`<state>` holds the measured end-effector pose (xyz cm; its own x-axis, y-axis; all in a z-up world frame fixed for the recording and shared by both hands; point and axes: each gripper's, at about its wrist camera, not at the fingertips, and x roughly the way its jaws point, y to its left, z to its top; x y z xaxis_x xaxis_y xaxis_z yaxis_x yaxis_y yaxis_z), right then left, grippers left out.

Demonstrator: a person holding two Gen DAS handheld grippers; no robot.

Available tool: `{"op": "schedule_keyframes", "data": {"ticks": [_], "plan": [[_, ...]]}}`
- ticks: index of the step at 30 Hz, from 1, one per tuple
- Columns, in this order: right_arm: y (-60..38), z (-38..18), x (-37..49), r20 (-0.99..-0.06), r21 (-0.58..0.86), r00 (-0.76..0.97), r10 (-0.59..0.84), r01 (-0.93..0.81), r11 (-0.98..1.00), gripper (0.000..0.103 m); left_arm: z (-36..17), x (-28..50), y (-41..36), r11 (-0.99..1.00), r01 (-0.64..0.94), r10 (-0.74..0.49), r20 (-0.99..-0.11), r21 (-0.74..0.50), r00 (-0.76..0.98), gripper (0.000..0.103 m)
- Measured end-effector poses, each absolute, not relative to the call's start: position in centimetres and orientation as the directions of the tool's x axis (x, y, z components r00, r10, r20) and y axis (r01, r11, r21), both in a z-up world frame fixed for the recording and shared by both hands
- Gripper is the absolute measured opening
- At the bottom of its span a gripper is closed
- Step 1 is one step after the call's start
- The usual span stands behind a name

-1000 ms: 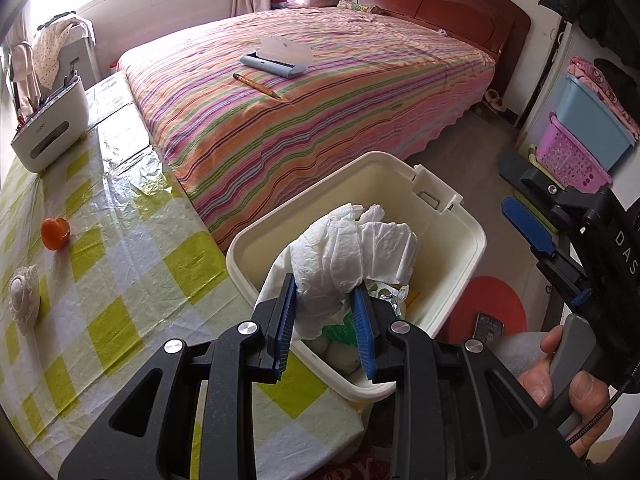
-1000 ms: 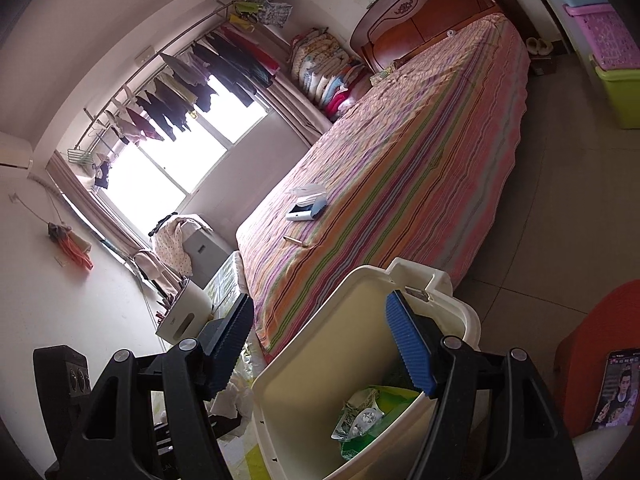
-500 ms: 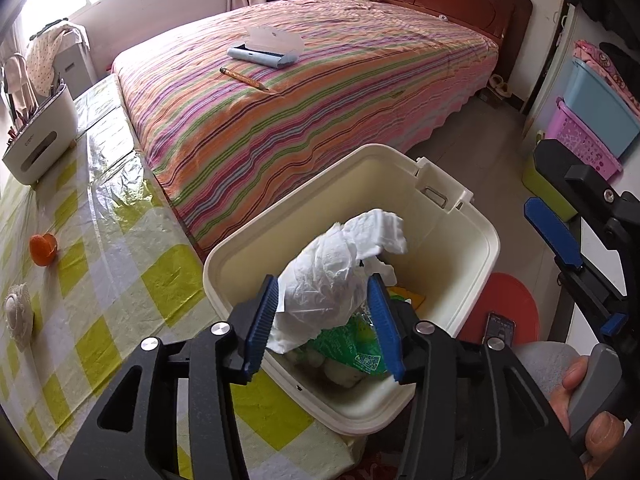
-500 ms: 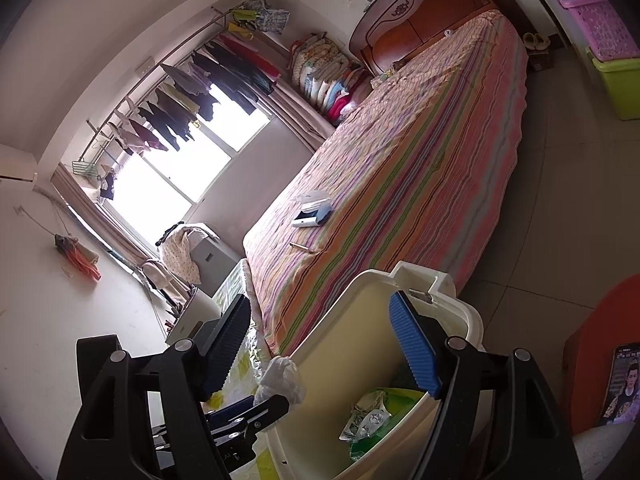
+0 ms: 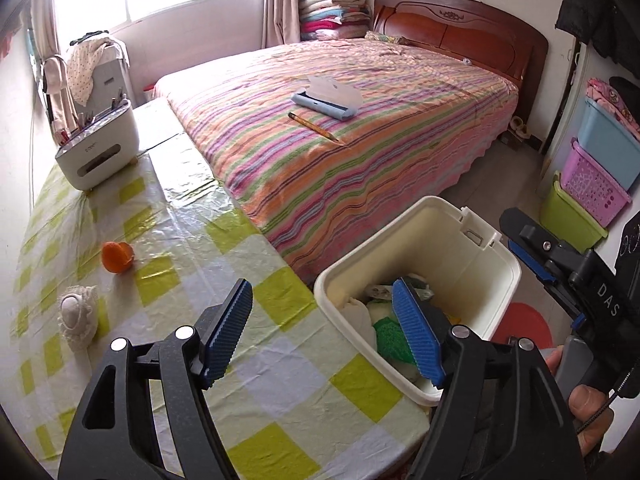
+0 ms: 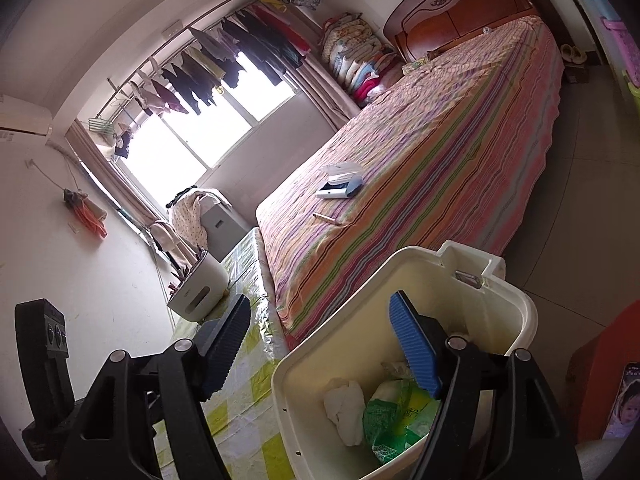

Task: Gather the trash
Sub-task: 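Move both open tools back over the table toward the lace ball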

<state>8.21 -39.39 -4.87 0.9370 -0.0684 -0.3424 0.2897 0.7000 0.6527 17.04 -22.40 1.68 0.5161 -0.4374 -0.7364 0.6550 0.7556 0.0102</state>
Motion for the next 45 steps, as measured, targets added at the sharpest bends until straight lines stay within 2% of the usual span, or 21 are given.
{"op": "schedule_keyframes", "data": {"ticks": [9,15,21,33,36,37,45], "plan": [[-33.8,-3.5,14.6,-0.436,0.533,0.892,0.12,0.149,0.833,0.07,5.8,23.0,-9.1,0.895,0.436,-0.365,-0.707,-0.088,0.606,0.075],[-29.4,-2.7,19.2,-0.498,0.44,0.842,0.208,0.039,0.897,0.07,4.6,27.1,-2.8,0.94,0.324,-0.298,-0.726,-0.108,0.62,0.076],[-25.9,-2.0,23.7,-0.547,0.374,0.795,0.263,-0.049,0.926,0.07,0.8,30.6,-0.5,0.959,0.268,-0.232,-0.794,-0.091,0.562,0.076],[-23.6,-1.7,30.2,-0.599,0.331,0.741,0.304,-0.117,0.937,0.07,-4.6,35.9,0.0,0.965,0.181,-0.25,-0.878,-0.19,0.408,0.076],[-23.2,-1.9,31.5,-0.609,0.334,0.726,0.319,-0.13,0.934,0.07,-5.6,36.7,0.0,0.959,0.169,-0.278,-0.884,-0.23,0.376,0.067],[-23.0,-2.0,31.9,-0.614,0.336,0.72,0.324,-0.133,0.932,0.07,-5.9,36.8,0.0,0.953,0.166,-0.297,-0.882,-0.252,0.365,0.059],[-19.9,-3.3,35.9,-0.667,0.289,0.662,0.342,-0.193,0.938,0.07,-5.2,36.4,1.2,0.958,0.122,-0.286,-0.876,-0.259,0.389,0.053]]}}
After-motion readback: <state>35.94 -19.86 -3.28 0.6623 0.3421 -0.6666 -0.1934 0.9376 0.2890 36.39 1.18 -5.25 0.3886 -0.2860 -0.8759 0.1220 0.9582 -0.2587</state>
